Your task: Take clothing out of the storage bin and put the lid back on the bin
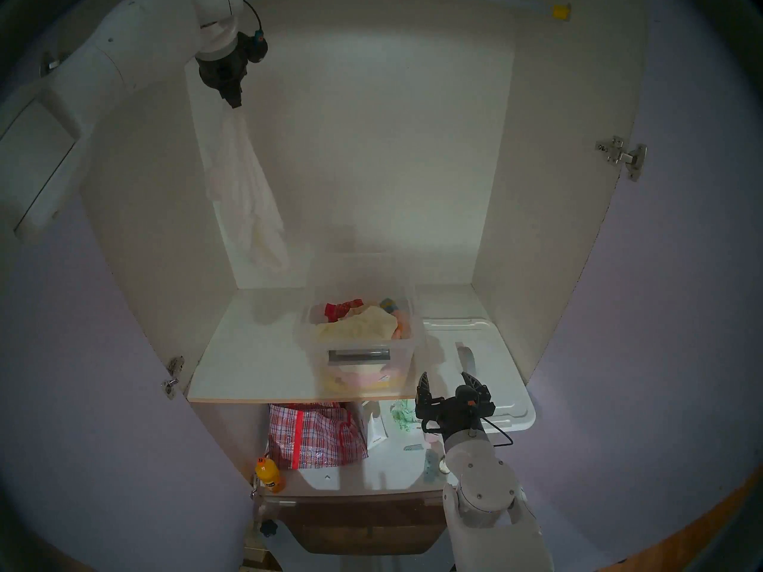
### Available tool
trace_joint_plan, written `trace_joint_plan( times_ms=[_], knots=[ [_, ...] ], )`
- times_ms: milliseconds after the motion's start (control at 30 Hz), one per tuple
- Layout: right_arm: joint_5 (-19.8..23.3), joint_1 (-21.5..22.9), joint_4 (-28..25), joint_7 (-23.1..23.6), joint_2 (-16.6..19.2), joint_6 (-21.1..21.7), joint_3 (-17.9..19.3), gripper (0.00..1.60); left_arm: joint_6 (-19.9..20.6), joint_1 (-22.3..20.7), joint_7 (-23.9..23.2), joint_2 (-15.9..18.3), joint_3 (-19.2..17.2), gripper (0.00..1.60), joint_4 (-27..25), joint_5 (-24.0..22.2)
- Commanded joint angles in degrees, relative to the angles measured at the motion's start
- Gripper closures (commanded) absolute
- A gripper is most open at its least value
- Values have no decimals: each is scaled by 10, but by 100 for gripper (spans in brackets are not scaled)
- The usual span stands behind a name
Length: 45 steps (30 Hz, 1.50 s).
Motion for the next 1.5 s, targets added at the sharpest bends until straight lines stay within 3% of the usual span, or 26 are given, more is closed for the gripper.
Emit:
trace_joint_plan(
  times_ms=[0, 133, 333, 533, 667, 800, 900, 933, 1133, 1267, 1300, 1333, 1433, 1467],
  knots=[
    [0, 7, -11, 0, 0, -4, 0, 0, 33, 38, -52, 19, 26, 160, -4, -3],
    [0, 8, -9, 0, 0, -4, 0, 0, 53, 82, -30, 41, 53, 160, -2, -13],
    [0, 9, -7, 0, 0, -4, 0, 0, 83, 167, 2, 104, 84, 160, -2, -40],
    [0, 10, -6, 0, 0, -4, 0, 0, 81, 244, 16, 147, 72, 160, -28, -98],
    [0, 11, -6, 0, 0, -4, 0, 0, 69, 292, 18, 148, 74, 160, -57, -145],
    [0, 11, -8, 0, 0, -5, 0, 0, 61, 327, 16, 155, 66, 160, -103, -223],
    [0, 10, -11, 0, -1, -5, 0, 0, 60, 349, 17, 181, 66, 160, -159, -279],
    [0, 9, -13, 0, 0, -6, 0, 0, 63, 359, 23, 212, 63, 160, -206, -311],
    [0, 7, -18, 0, 0, -6, 0, 0, 72, 386, 68, 270, 63, 160, -272, -364],
    [0, 7, -18, 0, 0, -5, 0, 0, 66, 410, 103, 315, 45, 160, -312, -393],
    [-1, 8, -17, -2, -1, -5, 1, 0, 62, 416, 107, 320, 37, 129, -313, -397],
    [-2, 13, -10, -4, -1, -2, 2, 0, 58, 424, 116, 330, 28, 0, -321, -399],
    [-5, 33, 9, -14, -6, 3, 5, 0, 42, 455, 142, 363, -6, 0, -351, -404],
    [-8, 43, 18, -17, -6, 4, 5, 0, 33, 468, 157, 389, -23, 0, -380, -410]
  ],
)
